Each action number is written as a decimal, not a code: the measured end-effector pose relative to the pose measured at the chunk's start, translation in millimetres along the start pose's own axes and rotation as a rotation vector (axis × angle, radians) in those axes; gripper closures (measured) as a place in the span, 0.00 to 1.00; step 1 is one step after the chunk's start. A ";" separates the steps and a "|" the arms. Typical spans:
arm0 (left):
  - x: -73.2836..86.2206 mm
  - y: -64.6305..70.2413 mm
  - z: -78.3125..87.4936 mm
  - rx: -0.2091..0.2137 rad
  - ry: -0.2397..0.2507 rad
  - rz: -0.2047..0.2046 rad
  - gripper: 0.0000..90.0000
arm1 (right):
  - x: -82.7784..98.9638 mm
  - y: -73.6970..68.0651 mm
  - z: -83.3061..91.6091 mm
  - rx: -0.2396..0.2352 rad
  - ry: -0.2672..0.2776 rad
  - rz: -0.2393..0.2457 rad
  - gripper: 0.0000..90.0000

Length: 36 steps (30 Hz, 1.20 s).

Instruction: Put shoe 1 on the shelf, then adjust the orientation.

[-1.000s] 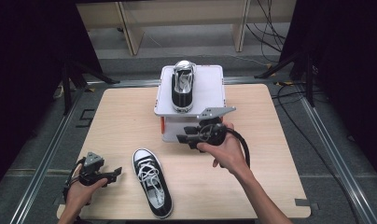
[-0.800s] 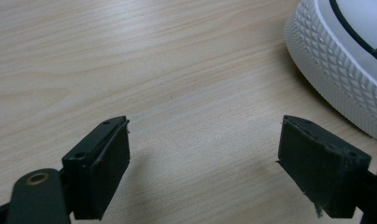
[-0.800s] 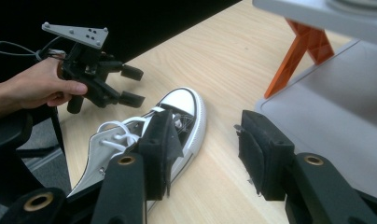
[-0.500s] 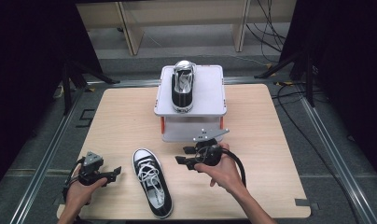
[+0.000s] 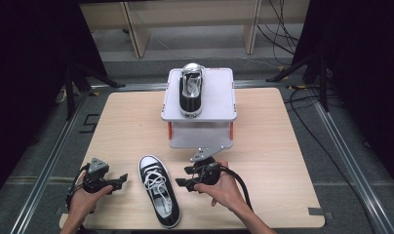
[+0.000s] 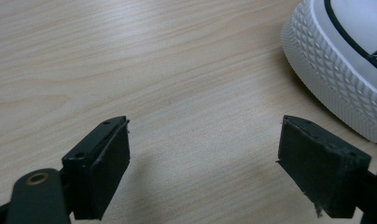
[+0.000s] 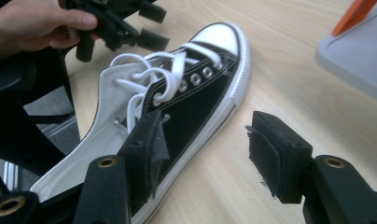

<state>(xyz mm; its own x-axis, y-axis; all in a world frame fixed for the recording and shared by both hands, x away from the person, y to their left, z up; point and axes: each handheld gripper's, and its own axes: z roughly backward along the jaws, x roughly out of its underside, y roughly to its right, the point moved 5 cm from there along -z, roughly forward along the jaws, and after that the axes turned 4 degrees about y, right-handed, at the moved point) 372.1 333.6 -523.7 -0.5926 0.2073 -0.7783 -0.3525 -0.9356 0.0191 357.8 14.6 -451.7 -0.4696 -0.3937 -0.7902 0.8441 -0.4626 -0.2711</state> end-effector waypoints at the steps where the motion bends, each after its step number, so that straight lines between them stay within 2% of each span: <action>1: 0.0 0.1 -0.2 0.002 0.001 0.001 0.18 | 0.7 -1.9 -1.8 -0.008 -0.005 0.003 0.51; 7: 0.0 -0.2 0.5 0.000 -0.001 -0.006 0.18 | 3.2 -15.2 -11.6 -0.023 -0.028 0.020 0.51; 8: 0.1 -0.3 0.4 -0.001 -0.003 -0.006 0.18 | 2.8 -15.7 -14.1 -0.027 -0.023 0.048 0.51; 13: 0.3 -0.2 -0.2 -0.001 -0.001 -0.001 0.18 | 3.9 -22.7 -23.1 -0.039 -0.038 0.033 0.50; 18: 0.2 -0.1 -0.4 -0.002 -0.003 -0.006 0.18 | 3.8 -27.7 -33.6 -0.052 -0.058 0.067 0.52; 21: 1.1 -0.1 0.2 -0.001 -0.004 -0.006 0.18 | 2.7 -30.3 -39.6 -0.055 -0.064 0.074 0.52; 22: 1.4 -0.9 0.4 -0.006 -0.008 -0.011 0.18 | 2.7 -31.5 -40.4 -0.050 -0.073 0.063 0.52; 26: 0.5 0.6 1.6 0.003 0.000 -0.003 0.18 | 1.4 -37.0 -50.7 -0.069 -0.095 0.098 0.52; 29: 1.4 -0.8 0.3 -0.004 -0.008 -0.011 0.18 | 1.7 -40.3 -58.2 -0.055 -0.116 0.115 0.51; 33: 1.1 -0.2 0.3 -0.001 -0.004 -0.008 0.18 | 3.4 -38.7 -64.0 -0.002 -0.148 0.161 0.61; 36: 1.5 0.8 -0.4 0.009 -0.001 -0.001 0.18 | 4.5 -35.7 -64.5 0.026 -0.158 0.204 0.75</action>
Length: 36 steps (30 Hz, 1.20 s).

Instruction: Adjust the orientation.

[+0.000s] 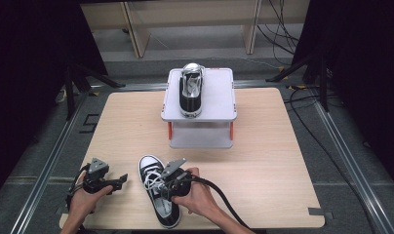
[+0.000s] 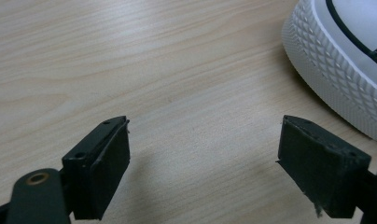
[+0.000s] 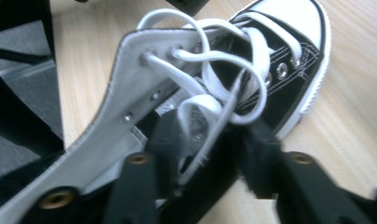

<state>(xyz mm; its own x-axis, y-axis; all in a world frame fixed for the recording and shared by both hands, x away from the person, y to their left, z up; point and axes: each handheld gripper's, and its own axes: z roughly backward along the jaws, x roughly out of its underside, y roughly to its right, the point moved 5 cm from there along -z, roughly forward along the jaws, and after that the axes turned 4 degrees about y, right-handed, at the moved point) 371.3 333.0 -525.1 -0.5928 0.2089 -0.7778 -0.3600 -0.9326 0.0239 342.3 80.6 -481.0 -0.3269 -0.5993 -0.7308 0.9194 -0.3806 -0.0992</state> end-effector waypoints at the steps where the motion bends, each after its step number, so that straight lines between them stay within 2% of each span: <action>1: 0.2 -0.6 -0.2 -0.004 -0.002 -0.005 0.18 | 0.0 0.5 0.4 0.005 -0.002 0.009 0.78; 3: 0.1 -1.5 1.1 -0.011 -0.011 -0.011 0.18 | 0.2 1.9 1.1 0.010 -0.016 0.052 0.83; 5: -0.2 -0.9 0.5 -0.007 -0.001 -0.001 0.18 | -0.7 3.1 2.7 0.020 -0.022 0.070 0.89; 6: 0.0 -1.8 0.9 -0.013 -0.007 -0.010 0.18 | -1.0 4.5 5.0 0.023 -0.029 0.079 0.92; 7: -0.1 -1.7 0.9 -0.012 -0.006 -0.010 0.18 | -1.5 9.0 7.6 0.044 -0.022 0.105 0.96; 11: -0.1 -1.4 0.8 -0.009 -0.005 -0.008 0.18 | 0.4 19.8 18.0 0.034 -0.027 0.111 0.98; 14: -0.2 -1.6 0.9 -0.010 -0.005 -0.009 0.18 | 4.3 26.2 25.3 0.045 -0.045 0.121 0.98; 15: -0.9 0.2 1.1 0.002 0.006 0.005 0.18 | 5.8 27.7 27.7 0.048 -0.047 0.119 0.98; 18: -1.0 -0.3 1.5 -0.006 0.005 0.001 0.18 | 12.7 34.3 37.8 0.067 -0.051 0.100 0.98; 22: -0.6 0.5 0.9 0.008 0.005 0.000 0.18 | 27.7 49.2 56.1 0.117 -0.039 0.045 0.98; 23: -0.5 -0.1 0.7 -0.007 0.002 -0.006 0.18 | 31.6 53.2 61.1 0.125 -0.040 0.036 0.98; 26: -0.4 0.0 0.6 -0.003 0.004 -0.004 0.18 | 39.6 62.6 72.5 0.151 -0.031 0.005 0.98; 31: 0.1 -1.3 0.4 -0.010 -0.006 -0.006 0.18 | 48.5 68.7 81.8 0.153 -0.026 -0.028 0.98; 36: 0.6 -1.5 1.2 -0.017 -0.007 -0.002 0.18 | 56.4 74.7 92.3 0.188 -0.022 -0.055 0.98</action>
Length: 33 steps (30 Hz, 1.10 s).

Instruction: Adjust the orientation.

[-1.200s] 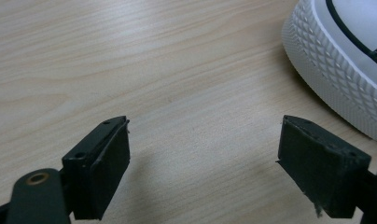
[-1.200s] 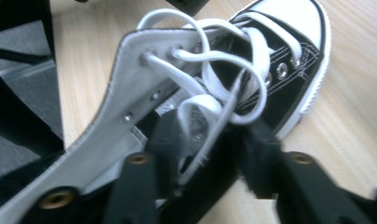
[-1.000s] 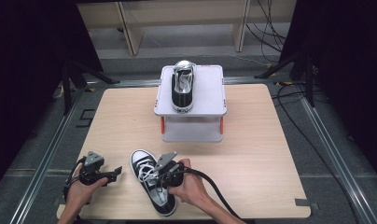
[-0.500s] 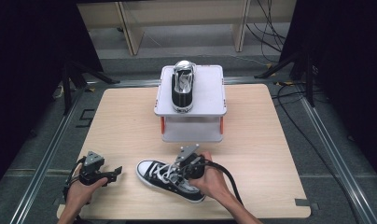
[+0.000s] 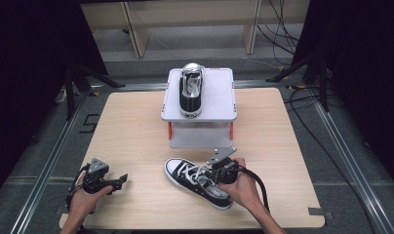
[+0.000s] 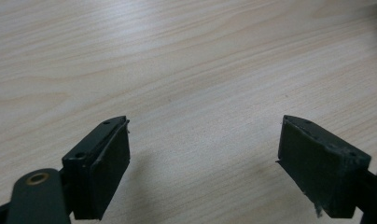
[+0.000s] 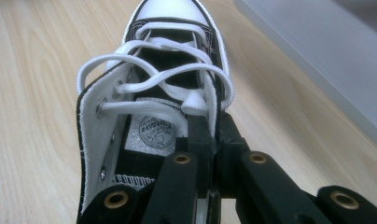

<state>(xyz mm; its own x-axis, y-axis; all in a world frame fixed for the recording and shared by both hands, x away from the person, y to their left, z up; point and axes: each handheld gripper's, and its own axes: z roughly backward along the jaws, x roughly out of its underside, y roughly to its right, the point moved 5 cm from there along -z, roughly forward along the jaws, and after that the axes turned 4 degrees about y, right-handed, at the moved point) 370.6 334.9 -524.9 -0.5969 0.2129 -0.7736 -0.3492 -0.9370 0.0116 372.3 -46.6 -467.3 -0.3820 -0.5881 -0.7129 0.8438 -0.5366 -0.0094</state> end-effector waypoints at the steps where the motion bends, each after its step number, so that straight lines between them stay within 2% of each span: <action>1: -0.5 1.0 0.1 0.012 0.004 0.007 0.18 | 1.6 1.3 1.1 0.001 0.006 -0.006 0.98; 5: -0.9 0.7 -0.3 0.005 0.004 0.000 0.18 | 9.1 3.7 7.5 -0.007 0.018 -0.032 0.96; 8: -0.5 1.3 -1.6 0.014 0.003 0.001 0.18 | 3.8 4.3 8.3 0.011 0.043 -0.048 0.84; 10: -0.7 1.4 -1.4 0.016 0.004 0.004 0.18 | 1.4 5.0 7.8 0.007 0.037 -0.068 0.78; 11: -1.0 1.7 -0.1 0.017 0.003 0.006 0.18 | 1.1 4.2 6.6 -0.003 0.017 -0.085 0.77; 12: -0.8 1.5 -0.4 0.008 0.002 0.006 0.18 | -0.4 5.4 2.8 0.003 0.027 -0.070 0.76; 18: -0.9 1.6 -1.3 0.017 0.005 0.003 0.18 | -6.9 3.7 -9.1 -0.033 -0.018 -0.047 0.79; 20: -0.8 1.4 -1.0 0.009 0.002 0.000 0.18 | -9.9 3.8 -12.1 -0.034 -0.035 -0.046 0.83; 24: -0.8 1.8 -0.4 0.020 0.005 -0.003 0.18 | -12.7 2.2 -14.0 -0.035 -0.064 -0.024 0.88; 29: -0.6 1.7 -0.9 0.010 0.003 -0.001 0.18 | -11.3 3.6 -13.3 -0.036 -0.048 -0.012 0.91; 33: -0.1 0.8 -1.7 0.007 -0.002 0.001 0.18 | -10.6 4.3 -9.3 -0.039 -0.032 -0.021 0.92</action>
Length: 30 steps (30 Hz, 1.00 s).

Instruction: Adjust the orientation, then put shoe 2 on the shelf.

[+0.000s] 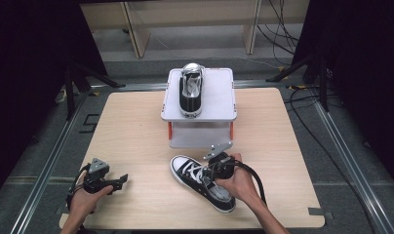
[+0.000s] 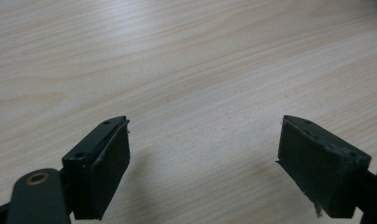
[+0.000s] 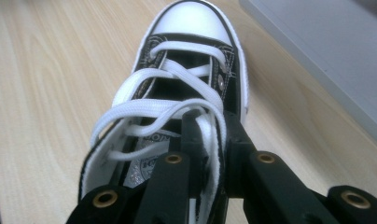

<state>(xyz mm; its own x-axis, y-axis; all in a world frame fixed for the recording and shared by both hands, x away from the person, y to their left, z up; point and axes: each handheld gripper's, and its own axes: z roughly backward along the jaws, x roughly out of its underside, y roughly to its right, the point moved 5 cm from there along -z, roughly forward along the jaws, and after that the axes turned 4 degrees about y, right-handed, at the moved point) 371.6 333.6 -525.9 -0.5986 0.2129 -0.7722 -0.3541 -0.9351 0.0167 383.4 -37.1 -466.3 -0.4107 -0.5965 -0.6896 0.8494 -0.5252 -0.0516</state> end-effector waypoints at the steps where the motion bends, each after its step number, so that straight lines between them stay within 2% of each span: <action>1: -0.2 0.3 -0.4 0.006 0.006 0.004 0.18 | 0.2 -0.9 1.4 -0.003 0.017 -0.006 0.93; 3: -0.9 -0.4 0.6 0.006 0.013 0.010 0.18 | 0.2 -2.8 7.1 -0.021 0.012 -0.005 0.93; 4: 0.2 -3.3 3.1 0.005 -0.023 -0.018 0.18 | -0.4 -4.3 9.8 -0.033 0.014 -0.016 0.93; 5: 0.5 -2.9 2.1 0.004 -0.017 -0.010 0.18 | -1.2 -4.0 11.0 -0.046 0.029 -0.018 0.93; 7: 0.6 -2.0 0.2 -0.007 0.001 0.006 0.18 | -1.7 -5.5 14.8 -0.044 0.028 -0.062 0.93; 8: 0.2 -1.7 0.9 -0.007 0.003 0.007 0.18 | -3.1 -3.7 15.4 -0.065 0.037 -0.031 0.93; 9: 0.0 -1.8 1.2 -0.004 0.001 0.004 0.18 | -3.3 -4.6 18.3 -0.067 0.023 -0.055 0.93; 10: -0.5 -1.4 1.0 -0.001 0.009 0.011 0.18 | -4.5 -4.6 18.6 -0.085 0.039 -0.049 0.93; 11: -0.4 -1.7 1.3 -0.007 0.006 0.009 0.18 | -5.9 -4.4 21.4 -0.082 0.033 -0.034 0.93; 12: 0.4 -3.7 4.4 0.003 -0.029 -0.024 0.18 | -7.4 -4.0 24.4 -0.083 0.034 -0.035 0.93; 13: 0.5 -3.3 3.6 0.001 -0.025 -0.015 0.18 | -9.6 -3.6 27.1 -0.089 0.037 -0.036 0.93; 14: -0.4 -1.0 0.8 -0.003 0.009 0.018 0.18 | -12.4 -2.6 30.5 -0.098 0.042 -0.036 0.93; 15: 0.0 -1.7 0.6 -0.009 0.005 0.013 0.18 | -14.5 -3.1 34.3 -0.104 0.038 -0.056 0.93; 16: 0.3 -2.1 0.7 -0.009 0.002 0.008 0.18 | -16.6 -1.7 36.1 -0.107 0.042 -0.034 0.93; 18: 0.6 -1.9 0.1 -0.008 0.001 0.007 0.18 | -22.1 -2.7 44.8 -0.126 0.036 -0.033 0.93; 19: 0.6 -2.1 0.1 -0.012 -0.002 0.004 0.18 | -25.2 -1.6 49.2 -0.111 0.044 -0.019 0.93; 24: 0.6 -1.6 0.2 -0.007 -0.001 0.005 0.18 | -37.9 2.5 74.8 -0.124 0.069 -0.028 0.93; 28: 1.1 -0.4 -1.2 -0.007 -0.001 0.006 0.18 | -48.7 8.0 99.1 -0.108 0.096 0.007 0.93; 29: 1.3 0.0 -1.2 -0.005 -0.007 -0.002 0.18 | -50.8 8.5 106.1 -0.112 0.101 -0.018 0.93; 30: 1.2 -0.6 0.8 0.007 -0.023 -0.021 0.18 | -54.2 11.3 114.2 -0.116 0.114 -0.018 0.93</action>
<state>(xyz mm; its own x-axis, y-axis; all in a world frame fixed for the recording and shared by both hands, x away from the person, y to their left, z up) 370.5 334.7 -526.3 -0.6073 0.2386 -0.7578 -0.3715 -0.9284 0.0054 377.4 -80.0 -347.0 -0.3919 -0.5114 -0.7647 0.8775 -0.4575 -0.1438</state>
